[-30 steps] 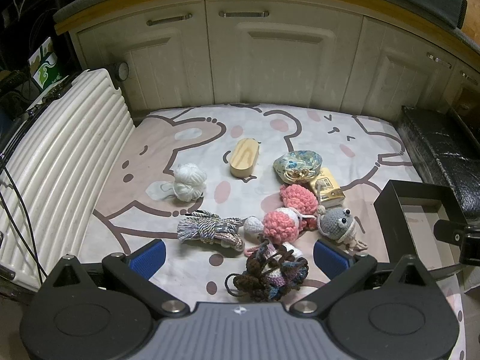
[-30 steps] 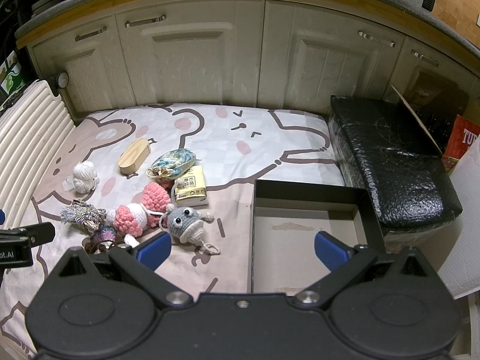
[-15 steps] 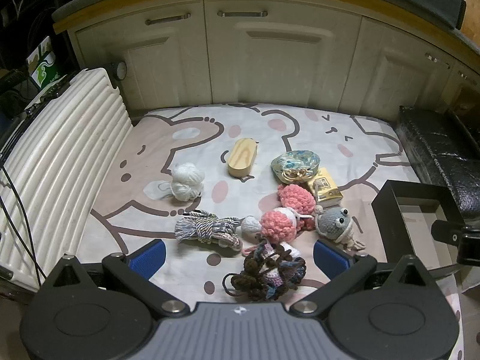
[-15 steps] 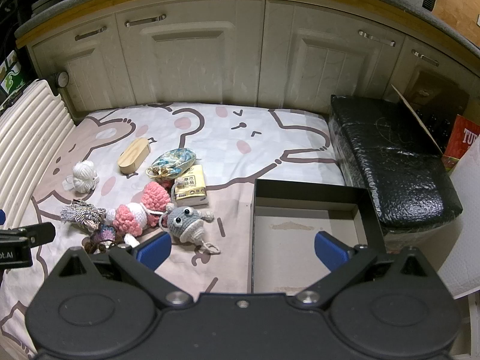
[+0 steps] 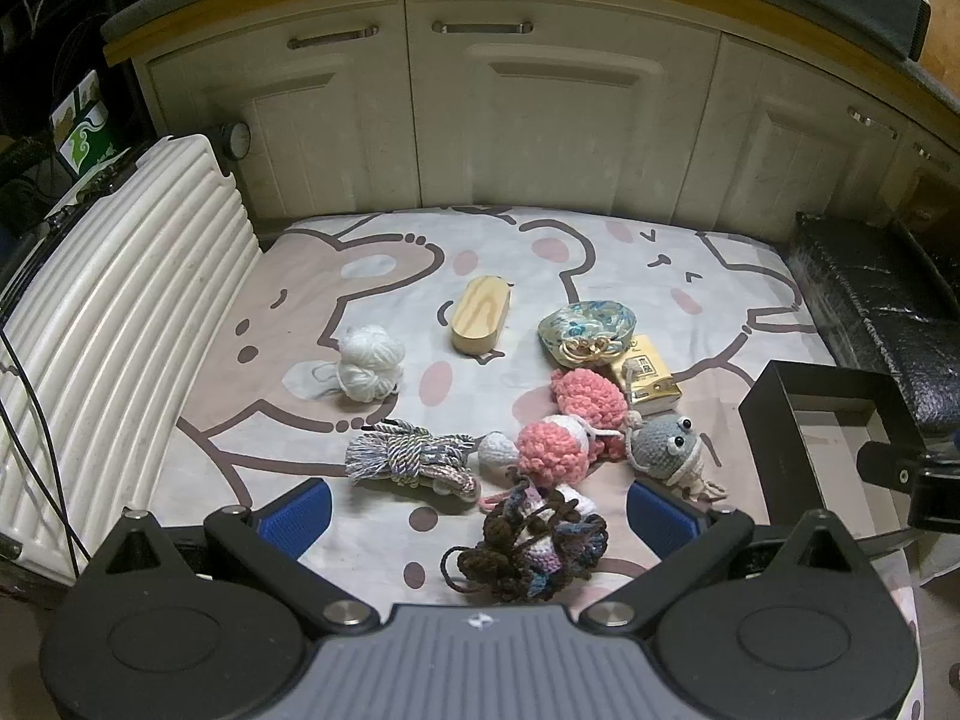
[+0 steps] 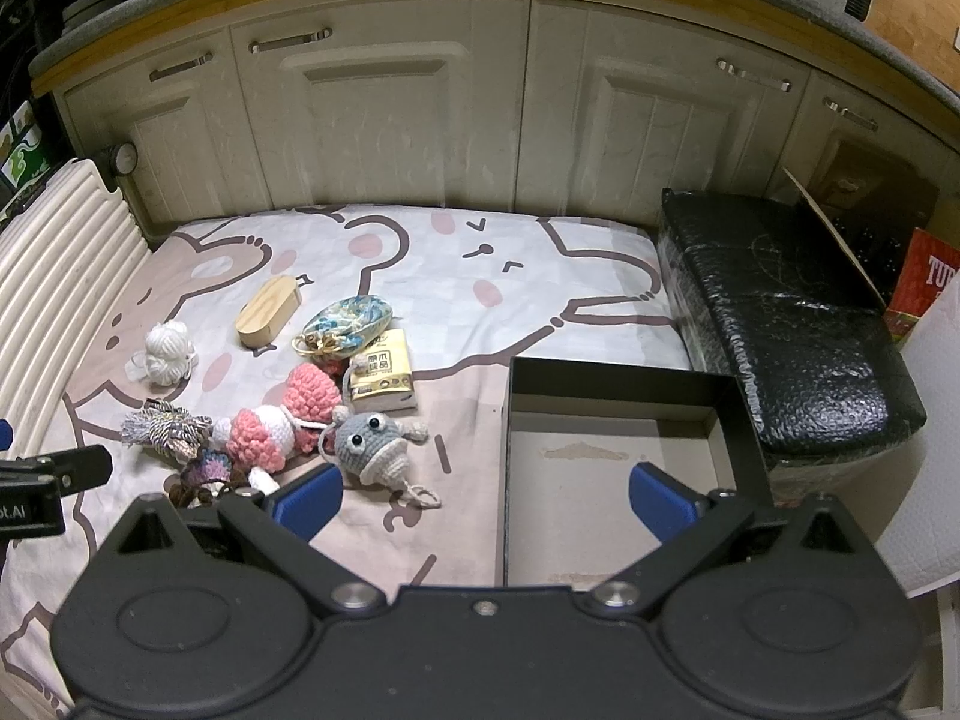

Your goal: Organize objects

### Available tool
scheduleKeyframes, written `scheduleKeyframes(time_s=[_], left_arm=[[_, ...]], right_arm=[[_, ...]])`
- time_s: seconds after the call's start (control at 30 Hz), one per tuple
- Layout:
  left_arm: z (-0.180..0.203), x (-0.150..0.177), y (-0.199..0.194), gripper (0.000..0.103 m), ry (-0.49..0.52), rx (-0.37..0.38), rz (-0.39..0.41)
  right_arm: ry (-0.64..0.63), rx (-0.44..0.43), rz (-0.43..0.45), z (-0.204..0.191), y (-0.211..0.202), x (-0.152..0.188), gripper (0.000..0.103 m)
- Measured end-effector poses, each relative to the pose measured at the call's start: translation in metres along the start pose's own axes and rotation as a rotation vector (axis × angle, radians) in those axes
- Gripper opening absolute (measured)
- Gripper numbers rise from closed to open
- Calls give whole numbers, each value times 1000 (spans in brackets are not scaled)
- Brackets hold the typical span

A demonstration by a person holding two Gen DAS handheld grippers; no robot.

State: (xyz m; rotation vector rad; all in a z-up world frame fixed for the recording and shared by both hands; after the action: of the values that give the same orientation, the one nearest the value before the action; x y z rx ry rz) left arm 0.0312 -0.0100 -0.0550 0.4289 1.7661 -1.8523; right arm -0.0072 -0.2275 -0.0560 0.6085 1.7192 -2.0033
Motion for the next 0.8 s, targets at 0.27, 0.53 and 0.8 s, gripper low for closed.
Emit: scheduleKeyframes(time_s=[0.27,0.53,0.8], left_arm=[[1,-1,0,103,1,0,-1],[0,-2,0,103,0,5,-2],[0,-2,2,103,-3,21,-8]], right_arm=[[1,1,1,0,0,0,103],[0,1,-1,-1,2,0,103],[1,2,1,-1,1,0,103]])
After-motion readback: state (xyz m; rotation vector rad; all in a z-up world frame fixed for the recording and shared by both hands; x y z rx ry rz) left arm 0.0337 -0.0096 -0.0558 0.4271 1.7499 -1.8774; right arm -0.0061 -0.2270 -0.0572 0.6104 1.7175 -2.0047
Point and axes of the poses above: each gripper's, at about its wrist camera, not at the fingertips, and y roughly the way its jaws point, z to its right, x to its underside, the point moved 6 cm from there along y, roughly the way its jaws point, and after that the axes turned 11 degrees about -y, right-handed, at the moved point
